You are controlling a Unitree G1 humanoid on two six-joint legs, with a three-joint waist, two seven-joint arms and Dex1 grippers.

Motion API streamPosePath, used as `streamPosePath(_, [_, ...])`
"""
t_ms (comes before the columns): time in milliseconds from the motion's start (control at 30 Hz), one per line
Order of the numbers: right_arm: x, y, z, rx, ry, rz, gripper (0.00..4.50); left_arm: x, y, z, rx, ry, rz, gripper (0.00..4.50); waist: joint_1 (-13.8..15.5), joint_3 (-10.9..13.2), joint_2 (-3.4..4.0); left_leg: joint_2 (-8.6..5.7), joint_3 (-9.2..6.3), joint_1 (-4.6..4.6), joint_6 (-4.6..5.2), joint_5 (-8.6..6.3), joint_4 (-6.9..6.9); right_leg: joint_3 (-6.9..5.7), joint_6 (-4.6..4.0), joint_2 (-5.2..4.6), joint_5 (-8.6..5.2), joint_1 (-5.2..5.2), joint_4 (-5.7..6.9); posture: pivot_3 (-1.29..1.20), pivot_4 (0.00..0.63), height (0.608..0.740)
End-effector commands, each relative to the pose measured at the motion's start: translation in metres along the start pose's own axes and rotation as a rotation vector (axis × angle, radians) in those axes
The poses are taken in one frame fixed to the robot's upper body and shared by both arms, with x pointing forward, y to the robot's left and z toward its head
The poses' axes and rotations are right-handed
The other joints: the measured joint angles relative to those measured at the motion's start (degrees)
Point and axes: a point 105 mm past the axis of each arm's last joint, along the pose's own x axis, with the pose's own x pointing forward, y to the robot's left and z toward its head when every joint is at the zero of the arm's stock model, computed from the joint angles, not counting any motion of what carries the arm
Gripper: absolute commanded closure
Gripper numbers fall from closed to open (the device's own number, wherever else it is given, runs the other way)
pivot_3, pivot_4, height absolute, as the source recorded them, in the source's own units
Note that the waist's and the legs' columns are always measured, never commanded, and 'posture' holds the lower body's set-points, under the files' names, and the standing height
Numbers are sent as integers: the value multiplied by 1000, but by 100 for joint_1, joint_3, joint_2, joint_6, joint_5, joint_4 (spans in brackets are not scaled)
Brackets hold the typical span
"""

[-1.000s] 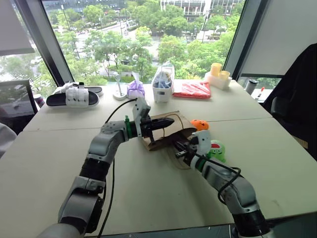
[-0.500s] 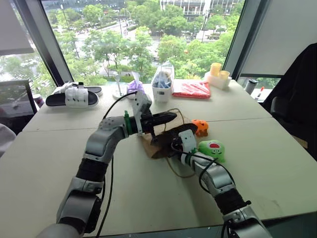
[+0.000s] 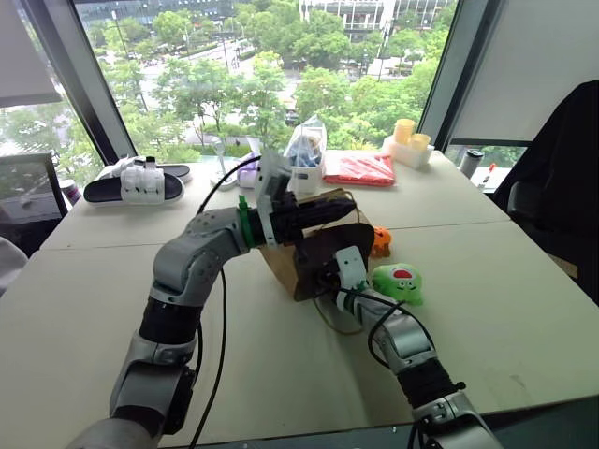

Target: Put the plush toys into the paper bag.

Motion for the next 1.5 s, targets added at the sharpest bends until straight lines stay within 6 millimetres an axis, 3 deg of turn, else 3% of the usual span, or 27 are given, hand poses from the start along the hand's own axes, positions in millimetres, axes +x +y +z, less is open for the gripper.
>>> streamPosePath(33, [-1,6,-10,13,27,21,4500,-2,13,13,58,-46,60,4469,5,-1,-2,0,0,0,-1,1,1,0,0,0,0,0,0,0,150,740])
streamPosePath(233, [-17,18,26,59,-184,137,4500,-10,31,-6,79,17,139,4469,7,-1,-1,-1,0,-2,-2,1,1,0,0,0,0,1,-1,0,150,740])
streamPosePath(367, [-45,39,44,-66,-277,296,4500,-12,24,-17,59,41,102,4469,7,1,1,-1,0,-7,-2,1,1,0,0,0,0,-5,-1,0,150,740])
streamPosePath(533, [-77,33,63,-52,-354,305,4500,-11,24,-15,44,28,121,4469,36,0,0,-1,-3,-8,0,0,4,-1,1,-1,0,-3,-1,0,150,740])
streamPosePath(633, [-106,16,74,-75,-412,253,3579,-9,19,-13,32,26,109,4500,67,0,0,-2,-4,-10,6,-4,8,0,1,-2,0,2,-4,0,150,740])
streamPosePath(700, [-123,7,79,-67,-425,233,2630,-9,15,-13,22,29,99,4500,58,0,0,-4,-5,-12,27,-16,10,0,1,-2,0,6,-11,0,150,740])
streamPosePath(767, [-138,-13,84,-58,-437,153,1583,-10,13,-13,17,33,98,4500,58,0,0,-3,-5,-10,32,-18,9,0,1,-2,0,7,-11,0,150,740])
streamPosePath(867, [-153,-62,81,-51,-419,-79,20,-10,13,-13,14,35,98,4500,56,0,0,-2,-4,-7,32,-18,7,0,1,-1,0,6,-9,0,150,740])
streamPosePath(1033, [-150,-120,41,-86,-220,-322,20,-9,14,-13,6,35,99,4500,60,0,-1,-3,1,-5,33,-19,11,1,0,-1,0,13,-10,0,150,740])
streamPosePath(1200, [-114,-126,5,21,-67,-282,20,-16,14,-18,-2,51,106,4500,1,0,3,-1,7,-1,33,-18,7,5,0,-1,0,9,-7,0,150,740])
streamPosePath(1367, [-100,-127,-16,107,25,-271,20,-19,14,-22,4,62,112,4500,47,-1,4,0,6,-1,32,-18,7,6,-1,0,0,9,-5,0,150,740])
streamPosePath(1433, [-98,-129,-26,125,82,-291,527,-21,13,-23,8,68,118,4500,54,-2,3,-2,6,-1,32,-18,11,6,-1,-1,0,15,-11,0,150,740])
streamPosePath(1500, [-96,-128,-24,204,56,-279,1233,-27,12,-25,8,78,127,4500,48,-4,0,-2,6,0,33,-18,15,6,-1,-1,1,20,-12,0,150,740])
